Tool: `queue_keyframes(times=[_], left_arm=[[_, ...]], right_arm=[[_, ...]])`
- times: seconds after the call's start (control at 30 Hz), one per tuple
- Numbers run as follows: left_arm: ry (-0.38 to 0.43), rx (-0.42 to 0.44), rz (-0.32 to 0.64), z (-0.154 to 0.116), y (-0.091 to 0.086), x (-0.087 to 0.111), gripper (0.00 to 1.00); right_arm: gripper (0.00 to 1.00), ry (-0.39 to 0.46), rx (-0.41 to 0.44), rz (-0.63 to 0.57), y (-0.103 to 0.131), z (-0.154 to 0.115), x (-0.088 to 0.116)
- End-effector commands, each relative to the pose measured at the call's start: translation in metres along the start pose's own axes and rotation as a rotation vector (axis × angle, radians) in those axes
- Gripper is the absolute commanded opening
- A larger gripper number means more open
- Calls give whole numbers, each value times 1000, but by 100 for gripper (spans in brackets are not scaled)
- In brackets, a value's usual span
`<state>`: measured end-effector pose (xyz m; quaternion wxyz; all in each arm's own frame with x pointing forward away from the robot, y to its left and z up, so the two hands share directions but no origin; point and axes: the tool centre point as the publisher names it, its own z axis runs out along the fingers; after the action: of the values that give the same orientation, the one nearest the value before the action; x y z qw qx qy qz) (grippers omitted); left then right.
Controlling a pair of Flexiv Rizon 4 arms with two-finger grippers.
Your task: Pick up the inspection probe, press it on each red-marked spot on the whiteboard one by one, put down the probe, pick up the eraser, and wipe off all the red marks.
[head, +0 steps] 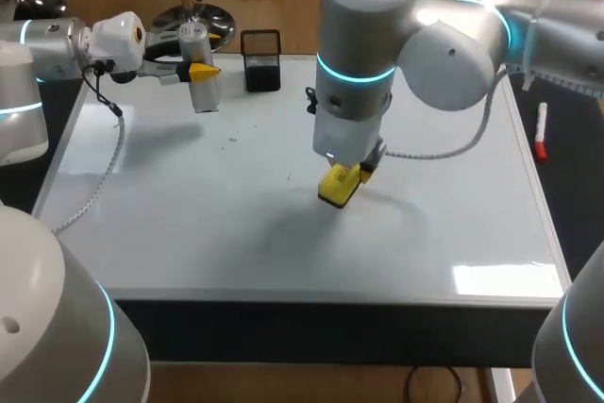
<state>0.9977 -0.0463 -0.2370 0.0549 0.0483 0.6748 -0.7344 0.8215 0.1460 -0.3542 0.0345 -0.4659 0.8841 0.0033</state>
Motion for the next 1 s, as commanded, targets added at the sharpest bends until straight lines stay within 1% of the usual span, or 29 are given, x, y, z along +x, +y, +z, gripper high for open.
queue_keyframes(times=[0.03, 0.07, 0.13, 0.17, 0.23, 0.3, 0.33, 0.4, 0.43, 0.47, 0.5, 0.57, 0.63, 0.67, 0.7, 0.73, 0.83, 0.93, 0.97, 1.0], left_arm=[[-2, -2, 1, 1, -2, 1, 0], [-2, -2, 1, 1, -2, 1, 0], [-2, -2, 1, 1, -2, 1, 0], [-2, -2, 1, 1, -2, 1, 0], [-2, -2, 1, 1, -2, 1, 0], [-2, -2, 1, 1, -2, 1, 0], [-2, -2, 1, 1, -2, 1, 0], [-2, -2, 1, 1, -2, 1, 0], [-2, -2, 1, 1, -2, 1, 0], [-2, -2, 1, 1, -2, 1, 0], [-2, -2, 1, 1, -2, 1, 0], [-2, -2, 1, 1, -2, 1, 0], [-2, -2, 1, 1, -2, 1, 0], [-2, -2, 1, 1, -2, 1, 0], [-2, -2, 1, 1, -2, 1, 0], [-2, -2, 1, 1, -2, 1, 0], [-2, -2, 1, 1, -2, 1, 0], [-2, -2, 1, 1, -2, 1, 0], [-2, -2, 1, 1, -2, 1, 0], [-2, -2, 1, 1, -2, 1, 0]], right_arm=[[0, -12, -8, -2, -16, -5, 6], [0, -28, -17, -2, -22, -7, 6], [0, -11, -3, -4, -36, -9, 6], [0, -26, -19, -8, -44, -10, 7], [0, 1, -1, -15, -61, -11, 7], [0, -16, -15, -24, -78, -14, 7], [0, 8, -8, -38, -88, -14, 7], [0, -7, -30, -51, -106, -14, 6], [0, 15, -21, -56, -116, -14, 7], [0, 17, -28, -61, -124, -14, 7], [0, -7, -42, -55, -134, -15, 7], [0, 31, -33, -62, -151, -14, 8], [0, 9, -58, -64, -168, -14, 7], [0, 34, -52, -70, -177, -12, 8], [0, 34, -57, -73, -185, -11, 8], [0, 19, -72, -77, -191, -11, 8], [0, 26, -77, -87, -212, -9, 8], [0, 1, -102, -121, -228, -6, 5], [0, -21, -118, -144, -232, -5, 4], [0, -39, -118, -140, -237, -5, 3]])
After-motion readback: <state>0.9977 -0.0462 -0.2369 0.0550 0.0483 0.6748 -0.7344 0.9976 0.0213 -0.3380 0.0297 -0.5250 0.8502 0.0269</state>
